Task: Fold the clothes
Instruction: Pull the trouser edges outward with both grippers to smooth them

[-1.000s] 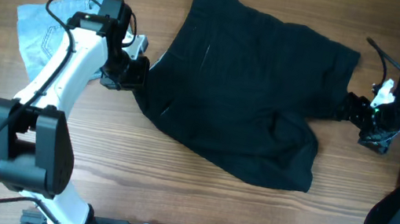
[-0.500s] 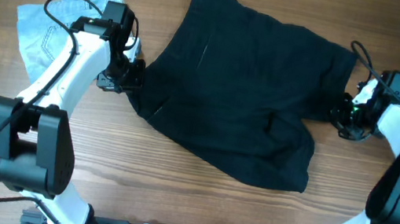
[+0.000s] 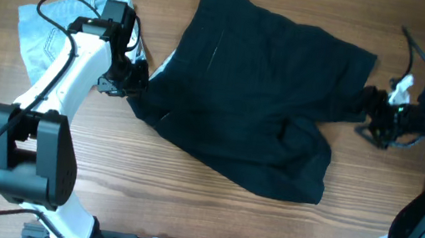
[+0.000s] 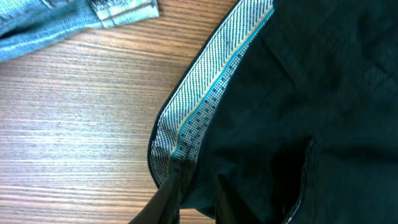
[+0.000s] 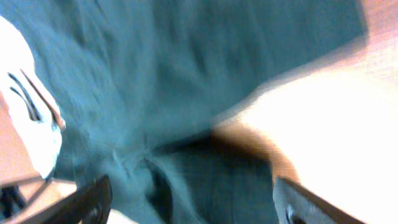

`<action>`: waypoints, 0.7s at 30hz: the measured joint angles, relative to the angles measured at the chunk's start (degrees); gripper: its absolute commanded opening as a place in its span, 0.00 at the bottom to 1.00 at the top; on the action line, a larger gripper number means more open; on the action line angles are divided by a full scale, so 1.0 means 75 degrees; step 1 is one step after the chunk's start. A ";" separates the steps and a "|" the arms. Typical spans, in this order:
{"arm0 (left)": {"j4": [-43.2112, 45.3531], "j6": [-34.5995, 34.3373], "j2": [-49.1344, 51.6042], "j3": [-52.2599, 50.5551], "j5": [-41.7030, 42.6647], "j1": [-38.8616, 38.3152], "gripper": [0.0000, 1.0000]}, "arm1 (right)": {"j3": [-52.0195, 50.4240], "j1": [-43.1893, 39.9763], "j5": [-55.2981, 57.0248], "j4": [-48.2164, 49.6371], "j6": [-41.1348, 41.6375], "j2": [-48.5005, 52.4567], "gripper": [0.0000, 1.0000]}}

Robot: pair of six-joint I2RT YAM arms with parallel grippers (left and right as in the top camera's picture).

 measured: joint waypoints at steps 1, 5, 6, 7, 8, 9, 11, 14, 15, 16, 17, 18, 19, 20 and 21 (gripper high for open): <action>0.0017 -0.0003 0.0000 0.0000 -0.0006 0.0003 0.22 | -0.0096 0.0032 0.0192 -0.0204 -0.0035 -0.0038 0.86; 0.0154 -0.0017 0.0000 0.0000 -0.0006 0.0003 0.23 | -0.1530 0.0271 0.0860 0.0510 0.0003 -0.0055 0.85; 0.0166 -0.0029 0.0000 0.0000 -0.0006 0.0000 0.23 | -0.1798 0.0289 0.0863 0.0705 0.0035 -0.0052 0.83; 0.0187 -0.0035 0.0000 0.0000 -0.0003 0.0000 0.23 | -0.2279 0.0289 0.0720 0.1227 0.0050 -0.0052 0.79; 0.0184 -0.0058 0.0000 0.0000 -0.0003 0.0000 0.23 | -0.2532 0.0277 0.0367 0.1478 0.0050 -0.0044 0.70; 0.0198 -0.0058 0.0000 0.0000 -0.0003 0.0000 0.23 | -0.2792 0.0256 -0.0050 0.1906 0.0012 -0.0169 0.49; 0.0207 -0.0058 0.0000 0.0000 -0.0003 0.0003 0.17 | -0.3226 0.0274 -0.1058 0.3019 -0.0073 -0.0166 0.09; 0.0204 -0.0085 0.0000 0.0000 0.0000 0.0000 0.08 | -0.3279 0.0283 -0.1958 0.3220 -0.0085 -0.0125 0.04; 0.0207 -0.0102 0.0000 0.0000 0.0000 0.0000 0.07 | -0.3267 0.0283 -0.1993 0.3217 -0.0087 -0.0125 0.04; 0.0207 -0.0119 0.0000 0.0000 -0.0003 0.0000 0.06 | -0.3034 0.0283 -0.2130 0.2929 -0.0085 -0.0134 0.04; 0.0204 -0.0117 0.0000 0.0000 0.0000 0.0000 0.06 | -0.2847 0.0271 -0.2075 0.2614 -0.0085 -0.0143 0.04; 0.0204 -0.0117 0.0000 0.0000 0.0003 0.0000 0.06 | -0.2515 0.0254 -0.1932 0.2215 -0.0090 -0.0163 0.04; 0.0204 -0.0117 0.0000 0.0000 0.0000 0.0000 0.06 | -0.1920 0.0207 -0.1539 0.1886 -0.0090 -0.0271 0.04; 0.0204 -0.0117 0.0000 0.0000 0.0000 0.0000 0.06 | -0.1510 0.0166 -0.1253 0.1778 -0.0090 -0.0385 0.04; 0.0207 -0.0117 0.0000 0.0000 0.0000 0.0000 0.06 | -0.1282 0.0149 -0.1014 0.1705 -0.0087 -0.0472 0.04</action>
